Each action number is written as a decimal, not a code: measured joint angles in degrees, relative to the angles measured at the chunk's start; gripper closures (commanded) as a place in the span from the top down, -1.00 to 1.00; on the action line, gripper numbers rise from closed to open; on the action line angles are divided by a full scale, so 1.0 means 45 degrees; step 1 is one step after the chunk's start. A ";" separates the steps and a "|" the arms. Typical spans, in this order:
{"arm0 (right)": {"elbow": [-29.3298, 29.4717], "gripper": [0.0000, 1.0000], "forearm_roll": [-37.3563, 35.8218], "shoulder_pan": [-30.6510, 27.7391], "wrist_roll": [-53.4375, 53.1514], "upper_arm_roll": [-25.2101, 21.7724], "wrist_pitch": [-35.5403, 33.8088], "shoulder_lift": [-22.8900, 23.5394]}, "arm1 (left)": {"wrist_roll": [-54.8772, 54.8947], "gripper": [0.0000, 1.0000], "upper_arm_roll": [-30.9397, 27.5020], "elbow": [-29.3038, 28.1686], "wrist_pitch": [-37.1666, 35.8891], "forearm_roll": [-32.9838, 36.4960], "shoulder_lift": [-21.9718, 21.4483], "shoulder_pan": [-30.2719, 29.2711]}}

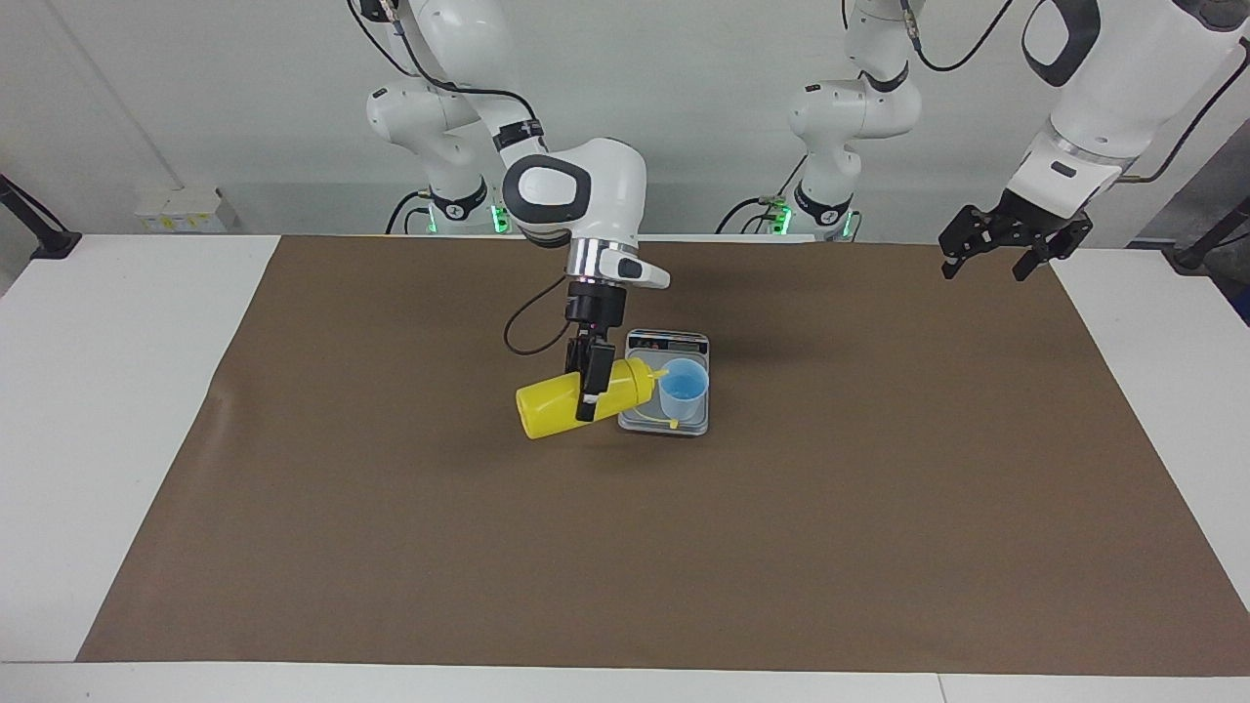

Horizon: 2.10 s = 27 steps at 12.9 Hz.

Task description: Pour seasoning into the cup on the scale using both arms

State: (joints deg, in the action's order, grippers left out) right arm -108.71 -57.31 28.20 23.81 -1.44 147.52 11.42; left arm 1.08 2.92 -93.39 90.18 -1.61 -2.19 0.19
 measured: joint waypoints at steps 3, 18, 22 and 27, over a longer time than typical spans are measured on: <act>-0.0012 -1.00 0.1689 -0.0616 0.0318 -0.0010 -0.0007 -0.0418 | 0.0000 1.00 0.0000 0.0000 0.0000 0.0000 0.0000 0.0000; -0.0501 -1.00 1.5304 -0.3823 0.8008 -0.0067 -0.3665 -0.1595 | 0.0000 1.00 0.0000 0.0000 0.0000 0.0000 0.0000 0.0000; -0.0875 -1.00 1.8950 -0.4619 1.0610 -0.0077 -0.3680 -0.1324 | 0.0000 1.00 0.0000 0.0000 0.0000 0.0000 0.0000 0.0000; -0.1729 -1.00 2.5107 -0.5303 1.5746 -0.0088 -0.3402 -0.0223 | 0.0000 1.00 0.0000 0.0000 0.0000 0.0000 0.0000 0.0000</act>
State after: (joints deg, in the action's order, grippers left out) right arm -116.49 55.67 4.33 94.67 -1.84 132.21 10.42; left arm 1.08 2.92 -93.39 90.18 -1.61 -2.19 0.19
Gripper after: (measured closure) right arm 0.467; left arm 0.000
